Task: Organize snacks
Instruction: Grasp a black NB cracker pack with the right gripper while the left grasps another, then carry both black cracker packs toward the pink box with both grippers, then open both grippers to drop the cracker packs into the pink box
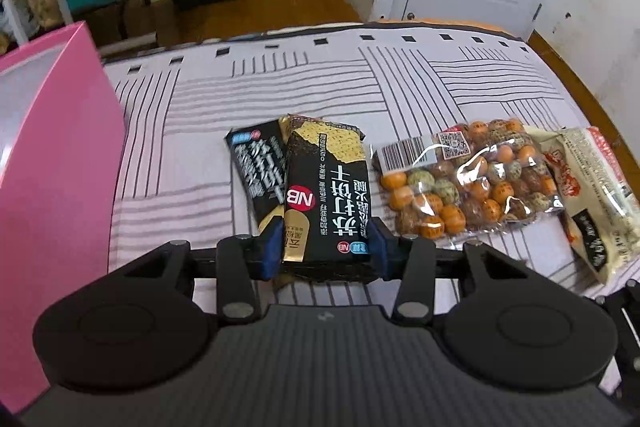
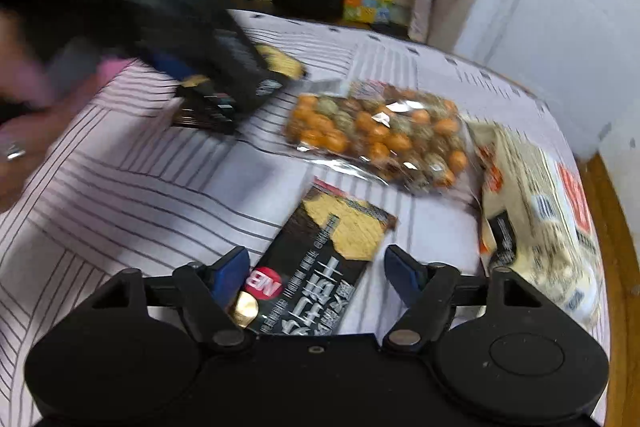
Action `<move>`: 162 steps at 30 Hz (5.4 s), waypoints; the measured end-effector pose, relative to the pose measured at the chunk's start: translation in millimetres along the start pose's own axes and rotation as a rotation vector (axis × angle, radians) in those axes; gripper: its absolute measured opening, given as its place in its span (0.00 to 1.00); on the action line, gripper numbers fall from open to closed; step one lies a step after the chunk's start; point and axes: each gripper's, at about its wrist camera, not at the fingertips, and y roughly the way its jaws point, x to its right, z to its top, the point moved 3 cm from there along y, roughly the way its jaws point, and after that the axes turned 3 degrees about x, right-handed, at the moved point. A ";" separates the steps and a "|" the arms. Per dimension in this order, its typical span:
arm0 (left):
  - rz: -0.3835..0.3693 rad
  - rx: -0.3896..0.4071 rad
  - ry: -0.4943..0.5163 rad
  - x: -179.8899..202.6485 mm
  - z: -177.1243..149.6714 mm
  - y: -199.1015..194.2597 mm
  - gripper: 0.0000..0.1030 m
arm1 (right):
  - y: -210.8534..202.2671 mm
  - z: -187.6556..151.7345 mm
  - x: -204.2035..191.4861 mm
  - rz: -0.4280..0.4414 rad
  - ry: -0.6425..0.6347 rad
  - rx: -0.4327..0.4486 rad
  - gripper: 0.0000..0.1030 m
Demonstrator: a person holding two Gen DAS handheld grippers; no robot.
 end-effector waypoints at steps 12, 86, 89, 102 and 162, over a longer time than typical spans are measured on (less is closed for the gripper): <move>0.043 -0.142 0.035 13.6 -16.8 -7.1 0.47 | -10.2 -11.3 29.7 0.012 0.168 -0.080 0.54; -0.023 0.005 -0.199 -95.2 -130.2 -240.5 0.45 | -181.2 -6.0 -79.3 0.363 -0.033 0.101 0.53; -0.009 0.056 -0.218 -109.1 -126.1 -262.1 0.45 | -189.7 4.9 -92.9 0.388 -0.051 0.125 0.53; 0.142 0.146 -0.317 -187.3 -76.3 -259.6 0.45 | -169.2 76.0 -162.2 0.467 -0.123 0.216 0.53; 0.051 0.083 -0.260 -192.8 -55.1 -265.7 0.59 | -180.5 104.1 -176.1 0.270 -0.304 0.196 0.66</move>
